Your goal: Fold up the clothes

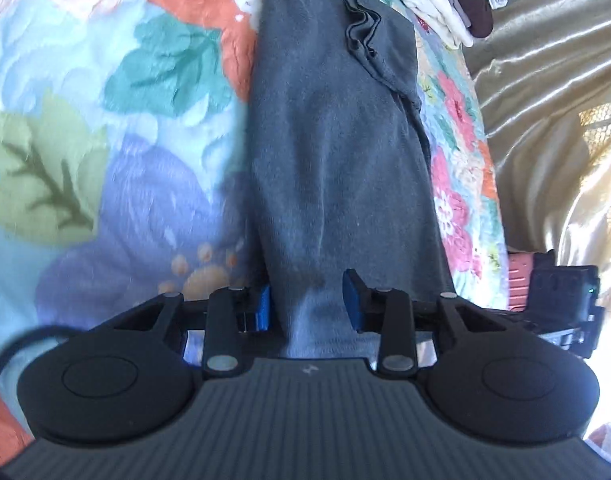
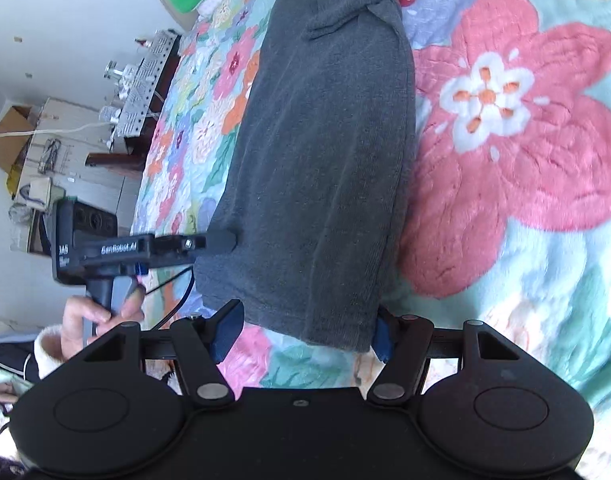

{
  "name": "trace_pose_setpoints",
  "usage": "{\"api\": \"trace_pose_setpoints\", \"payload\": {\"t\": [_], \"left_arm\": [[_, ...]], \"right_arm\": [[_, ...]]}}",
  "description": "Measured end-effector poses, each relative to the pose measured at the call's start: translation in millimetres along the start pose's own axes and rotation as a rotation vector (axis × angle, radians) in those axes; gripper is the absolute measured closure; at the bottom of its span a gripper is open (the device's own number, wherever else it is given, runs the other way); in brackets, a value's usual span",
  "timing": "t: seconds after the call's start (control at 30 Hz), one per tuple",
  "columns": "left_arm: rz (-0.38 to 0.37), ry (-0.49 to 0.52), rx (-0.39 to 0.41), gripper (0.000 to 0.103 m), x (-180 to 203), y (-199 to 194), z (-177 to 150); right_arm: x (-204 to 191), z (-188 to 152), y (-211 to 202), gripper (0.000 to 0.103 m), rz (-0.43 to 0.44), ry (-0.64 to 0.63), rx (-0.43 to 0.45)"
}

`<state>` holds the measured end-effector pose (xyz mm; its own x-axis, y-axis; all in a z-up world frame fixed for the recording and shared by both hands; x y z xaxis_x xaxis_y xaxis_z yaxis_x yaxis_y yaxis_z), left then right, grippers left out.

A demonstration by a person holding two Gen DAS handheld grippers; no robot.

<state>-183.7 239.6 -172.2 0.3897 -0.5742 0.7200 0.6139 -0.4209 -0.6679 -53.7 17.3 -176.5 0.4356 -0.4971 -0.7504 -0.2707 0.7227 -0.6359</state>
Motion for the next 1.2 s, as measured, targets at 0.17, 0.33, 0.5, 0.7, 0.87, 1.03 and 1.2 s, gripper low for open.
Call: {"api": "trace_pose_setpoints", "payload": {"t": [0.17, 0.33, 0.5, 0.7, 0.87, 1.03, 1.2], "left_arm": [[0.000, 0.014, 0.023, 0.075, 3.3, 4.3, -9.4], [-0.020, -0.012, 0.069, 0.075, -0.2, 11.8, 1.0], [-0.014, -0.029, 0.081, 0.094, -5.5, 7.3, -1.2], [-0.022, -0.079, 0.068, 0.092, -9.2, 13.8, 2.4], [0.020, -0.082, 0.093, 0.097, -1.5, 10.6, -3.9], [0.035, -0.009, 0.145, 0.098, 11.8, 3.2, -8.9], [-0.016, 0.059, 0.167, 0.098, 29.2, -7.5, -12.3]], "right_arm": [[1.6, -4.7, 2.4, 0.079, -0.068, -0.030, 0.091], [-0.3, 1.2, -2.4, 0.083, -0.079, -0.036, 0.189], [6.2, 9.2, 3.1, 0.070, -0.026, 0.063, 0.199], [-3.1, 5.8, 10.5, 0.084, -0.139, -0.073, 0.197], [-3.7, 2.8, 2.1, 0.088, -0.110, -0.089, 0.226], [-11.4, 3.2, -4.6, 0.088, -0.080, -0.114, 0.251], [-20.6, 2.0, -19.3, 0.089, -0.008, -0.130, 0.269]]}}
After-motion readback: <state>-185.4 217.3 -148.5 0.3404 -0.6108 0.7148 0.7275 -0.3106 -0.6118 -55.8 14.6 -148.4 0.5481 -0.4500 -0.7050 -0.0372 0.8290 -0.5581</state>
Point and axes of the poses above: each gripper's, at about its wrist camera, not at the fingertips, and y roughly the way its jaws point, x to its right, z to its top, the point moved 6 cm from there along y, roughly the way its jaws point, and after that the axes turned 3 degrees about -z, right-handed, at the moved point
